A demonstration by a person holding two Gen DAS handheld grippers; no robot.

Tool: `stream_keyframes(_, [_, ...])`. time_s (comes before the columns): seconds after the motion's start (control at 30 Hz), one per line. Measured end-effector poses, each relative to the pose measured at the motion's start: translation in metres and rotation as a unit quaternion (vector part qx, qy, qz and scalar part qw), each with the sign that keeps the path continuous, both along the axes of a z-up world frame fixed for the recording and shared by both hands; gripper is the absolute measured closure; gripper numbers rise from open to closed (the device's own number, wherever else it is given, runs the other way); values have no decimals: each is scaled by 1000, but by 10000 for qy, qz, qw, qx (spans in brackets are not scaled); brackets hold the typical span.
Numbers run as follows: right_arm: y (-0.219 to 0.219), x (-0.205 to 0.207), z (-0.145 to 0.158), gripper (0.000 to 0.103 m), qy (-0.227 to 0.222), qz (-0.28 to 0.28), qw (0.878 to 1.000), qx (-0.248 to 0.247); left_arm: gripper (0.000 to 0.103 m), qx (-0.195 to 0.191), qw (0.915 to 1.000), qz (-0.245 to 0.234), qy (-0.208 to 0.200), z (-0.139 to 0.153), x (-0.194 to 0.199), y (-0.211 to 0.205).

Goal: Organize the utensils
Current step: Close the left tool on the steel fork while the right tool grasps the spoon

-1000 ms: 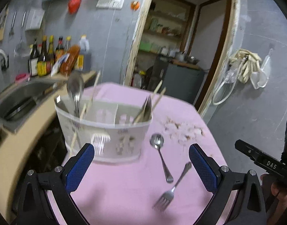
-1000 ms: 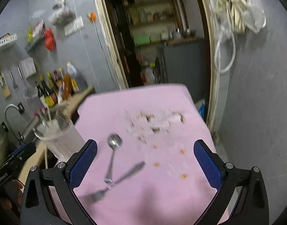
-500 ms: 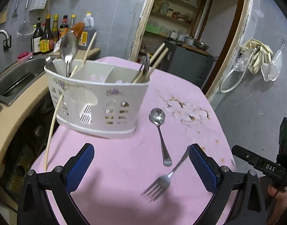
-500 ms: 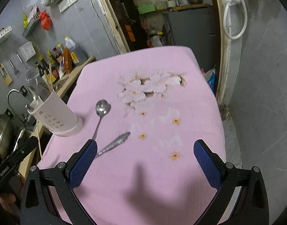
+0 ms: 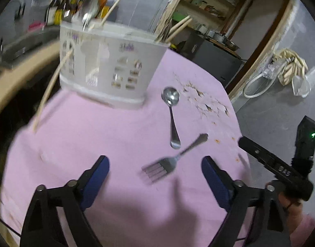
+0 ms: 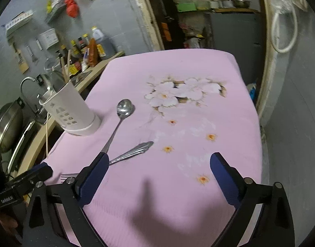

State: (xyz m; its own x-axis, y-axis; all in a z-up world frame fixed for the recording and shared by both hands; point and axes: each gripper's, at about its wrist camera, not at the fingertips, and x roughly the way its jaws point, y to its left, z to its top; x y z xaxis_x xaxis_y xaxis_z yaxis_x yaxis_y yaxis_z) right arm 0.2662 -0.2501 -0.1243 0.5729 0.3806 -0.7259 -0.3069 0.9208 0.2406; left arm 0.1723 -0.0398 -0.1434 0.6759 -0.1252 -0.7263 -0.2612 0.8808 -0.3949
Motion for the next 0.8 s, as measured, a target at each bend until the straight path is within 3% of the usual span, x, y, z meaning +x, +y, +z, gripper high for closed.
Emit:
stream_keyframes(0.1, [3,6,-1,17,-13,134,9999,30,30,-317,9993,151,112,-11,-4,-1])
stream_keyframes(0.2, [6,11,-2,27,-33,284,9996,51,42,-320,9990,190,240,-18,-2,-7])
stream_keyframes(0.33, [9,16,-4,30,-70,442,9990,47,59,-316,9987,169,362,-23,5,-13])
stream_keyframes(0.47, [12,21,-8,31,-26,542,9985,34,85,-277,9980,232,520,-28,13,-13])
stream_keyframes(0.6, [12,26,-13,31,47,597,9982,18,92,-261,9978,359,486,-27,17,-9])
stream_keyframes(0.8, [14,36,-21,35,172,691,9975,7,92,-275,9971,548,444,-23,33,6])
